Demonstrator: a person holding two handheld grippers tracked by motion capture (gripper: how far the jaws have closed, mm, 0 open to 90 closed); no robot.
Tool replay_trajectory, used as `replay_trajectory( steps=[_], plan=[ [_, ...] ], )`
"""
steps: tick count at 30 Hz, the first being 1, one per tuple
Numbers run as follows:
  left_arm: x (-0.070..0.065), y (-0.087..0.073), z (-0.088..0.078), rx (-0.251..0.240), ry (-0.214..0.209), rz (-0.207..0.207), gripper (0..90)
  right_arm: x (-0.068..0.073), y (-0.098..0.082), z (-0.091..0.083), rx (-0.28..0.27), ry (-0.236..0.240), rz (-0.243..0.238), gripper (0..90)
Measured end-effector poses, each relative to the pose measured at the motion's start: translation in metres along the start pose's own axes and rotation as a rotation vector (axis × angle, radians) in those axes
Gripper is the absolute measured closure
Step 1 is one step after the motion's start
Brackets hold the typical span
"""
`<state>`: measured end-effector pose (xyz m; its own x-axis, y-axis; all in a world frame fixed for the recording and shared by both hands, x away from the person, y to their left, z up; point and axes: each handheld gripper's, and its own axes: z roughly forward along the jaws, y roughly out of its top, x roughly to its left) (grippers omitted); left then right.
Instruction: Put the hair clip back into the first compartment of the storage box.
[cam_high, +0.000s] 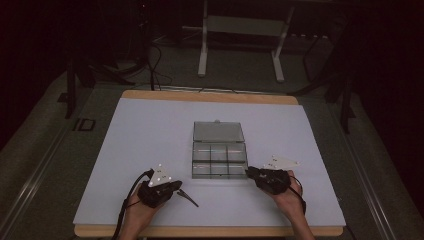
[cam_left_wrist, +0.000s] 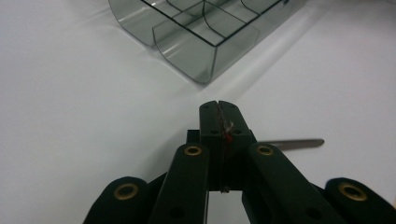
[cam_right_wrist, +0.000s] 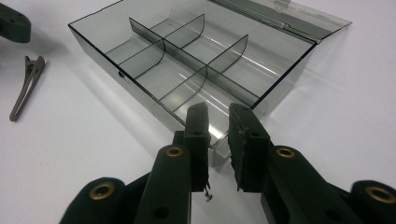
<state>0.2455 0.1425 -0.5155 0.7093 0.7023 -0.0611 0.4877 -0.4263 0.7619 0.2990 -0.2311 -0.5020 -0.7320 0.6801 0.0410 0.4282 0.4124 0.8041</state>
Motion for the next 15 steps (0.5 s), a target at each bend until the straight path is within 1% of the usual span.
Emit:
replay_trajectory(
  steps=[5,11,15],
  plan=[
    [-0.001,-0.005,-0.002,0.008,-0.009,0.0,89.3,0.0,0.0,0.0,0.0,0.0,0.001,77.8],
    [0.001,-0.011,-0.004,0.012,-0.027,-0.01,83.6,0.0,0.0,0.0,0.0,0.001,0.002,77.7],
    [0.001,-0.013,-0.003,0.022,-0.039,-0.005,81.6,0.0,0.0,0.0,0.0,0.001,0.002,77.7]
  ],
)
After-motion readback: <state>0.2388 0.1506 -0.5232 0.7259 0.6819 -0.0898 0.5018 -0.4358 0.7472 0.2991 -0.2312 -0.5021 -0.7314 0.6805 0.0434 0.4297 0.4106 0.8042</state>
